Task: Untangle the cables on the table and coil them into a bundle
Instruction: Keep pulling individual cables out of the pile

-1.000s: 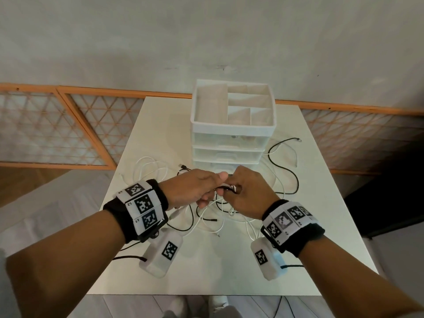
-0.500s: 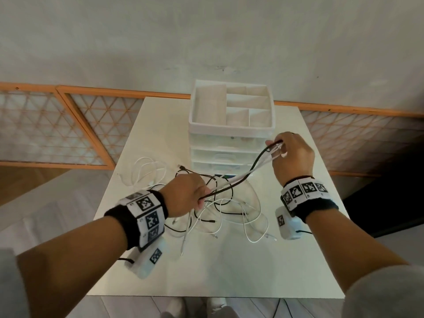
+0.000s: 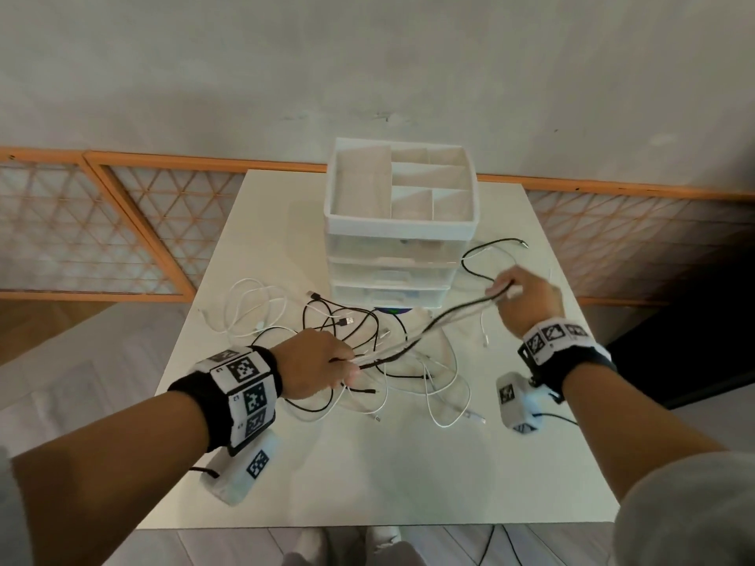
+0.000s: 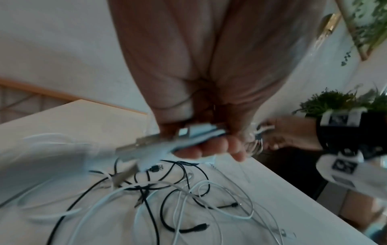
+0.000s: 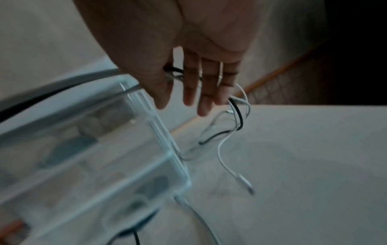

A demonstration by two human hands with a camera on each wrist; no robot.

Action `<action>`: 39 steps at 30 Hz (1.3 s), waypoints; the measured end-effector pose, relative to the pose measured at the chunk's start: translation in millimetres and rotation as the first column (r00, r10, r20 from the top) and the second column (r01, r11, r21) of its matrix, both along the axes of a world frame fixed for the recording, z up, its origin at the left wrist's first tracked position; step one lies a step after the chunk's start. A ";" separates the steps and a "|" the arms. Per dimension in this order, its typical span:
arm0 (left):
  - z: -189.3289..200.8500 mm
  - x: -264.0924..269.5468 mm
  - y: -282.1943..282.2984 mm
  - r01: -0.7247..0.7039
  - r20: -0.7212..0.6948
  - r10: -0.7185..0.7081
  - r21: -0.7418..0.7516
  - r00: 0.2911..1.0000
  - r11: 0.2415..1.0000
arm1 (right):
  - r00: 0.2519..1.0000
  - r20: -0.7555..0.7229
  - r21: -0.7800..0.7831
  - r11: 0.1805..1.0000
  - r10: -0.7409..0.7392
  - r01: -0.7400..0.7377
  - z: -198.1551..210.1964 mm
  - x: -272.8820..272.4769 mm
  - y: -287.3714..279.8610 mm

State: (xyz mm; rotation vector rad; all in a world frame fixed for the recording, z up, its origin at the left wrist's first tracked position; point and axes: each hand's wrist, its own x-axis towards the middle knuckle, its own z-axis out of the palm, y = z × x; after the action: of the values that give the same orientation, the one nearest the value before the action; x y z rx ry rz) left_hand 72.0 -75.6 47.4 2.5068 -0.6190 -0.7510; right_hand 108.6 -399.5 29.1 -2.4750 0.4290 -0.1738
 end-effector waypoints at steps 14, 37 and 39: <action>-11.2 -6.8 3.6 -0.008 0.373 0.100 -0.241 0.922 0.971 | 0.807 -0.402 -0.031 0.875 0.432 -0.484 -7.6 -39.9 78.2; -6.9 3.6 20.6 -0.570 -0.104 0.570 -0.320 0.815 0.757 | 0.956 -0.262 -0.265 0.942 0.134 -0.205 -22.1 -48.4 78.5; 1.5 9.8 15.8 -0.631 -0.182 0.615 -0.390 0.767 0.671 | 0.979 0.017 -0.201 0.960 0.201 -0.194 18.0 -33.8 69.0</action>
State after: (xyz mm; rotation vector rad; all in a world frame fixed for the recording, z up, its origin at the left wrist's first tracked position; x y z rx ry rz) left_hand 81.7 -59.8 48.9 2.0607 0.1176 -0.3362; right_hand 74.8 -330.6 47.1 -2.6866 0.1515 -0.1882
